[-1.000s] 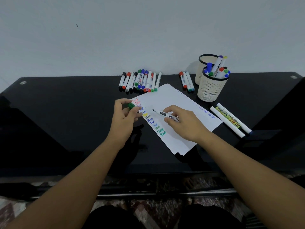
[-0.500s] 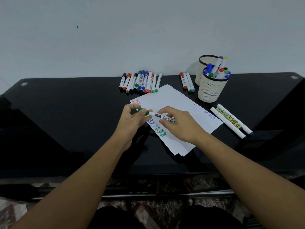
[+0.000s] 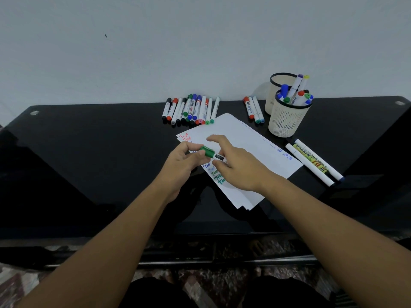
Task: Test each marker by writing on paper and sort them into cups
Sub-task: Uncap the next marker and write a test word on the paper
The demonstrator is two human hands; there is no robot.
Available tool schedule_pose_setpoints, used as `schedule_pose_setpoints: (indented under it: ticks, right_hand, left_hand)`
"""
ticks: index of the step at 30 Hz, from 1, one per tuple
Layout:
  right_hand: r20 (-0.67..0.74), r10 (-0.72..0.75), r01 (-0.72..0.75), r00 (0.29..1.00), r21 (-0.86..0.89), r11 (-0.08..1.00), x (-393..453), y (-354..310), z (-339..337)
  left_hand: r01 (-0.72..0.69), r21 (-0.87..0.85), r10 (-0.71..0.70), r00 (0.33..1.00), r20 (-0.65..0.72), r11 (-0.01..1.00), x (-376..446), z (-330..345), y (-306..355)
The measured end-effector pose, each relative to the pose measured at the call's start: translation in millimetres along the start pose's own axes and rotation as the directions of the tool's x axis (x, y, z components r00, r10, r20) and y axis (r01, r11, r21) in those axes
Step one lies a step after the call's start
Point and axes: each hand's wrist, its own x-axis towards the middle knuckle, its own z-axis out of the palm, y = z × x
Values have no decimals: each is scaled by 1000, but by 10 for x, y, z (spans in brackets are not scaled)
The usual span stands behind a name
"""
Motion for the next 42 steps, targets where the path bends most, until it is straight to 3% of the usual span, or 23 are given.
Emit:
schedule_pose_setpoints:
  ticks: [5, 8, 10, 12, 15, 23, 30, 38, 40, 42]
  right_hand:
    - [45, -36, 40, 998, -82, 996, 19, 42, 0]
    - [18, -1, 3, 1000, -102, 995, 23, 109, 0]
    - [1, 10, -10, 1000, -86, 996, 27, 133, -13]
    - [-4, 3, -3, 1000, -81, 997, 29, 150, -23]
    - [-28, 4, -7, 1000, -95, 995, 15, 173, -14]
    - [-86, 53, -67, 995, -172, 983, -31, 286, -37]
    - [-149, 80, -95, 986, -100, 990, -84, 340, -26]
    - [88, 97, -88, 991, -103, 991, -33, 247, -166]
    - [38, 126, -126, 991, 5, 992, -25, 258, -190]
    - [-36, 203, -190, 978, 222, 956, -23, 272, -223]
  left_hand:
    - [-30, 85, 29, 999, 15, 996, 2, -58, 66]
    - [-90, 277, 102, 994, -28, 957, 80, -134, 27]
    - [-135, 512, 207, 974, -87, 848, 160, -203, -87]
    - [-164, 703, 276, 960, -47, 691, 221, -252, -254]
    - [-161, 839, 293, 956, 1, 521, 221, -244, -392]
    - [-182, 863, 339, 941, 12, 472, 231, -228, -402]
    - [-184, 865, 348, 937, 12, 467, 233, -231, -408]
    - [-180, 882, 354, 935, 16, 436, 241, -222, -413]
    - [-179, 881, 353, 935, 14, 438, 245, -222, -409]
    - [-183, 876, 355, 935, 15, 446, 244, -223, -414]
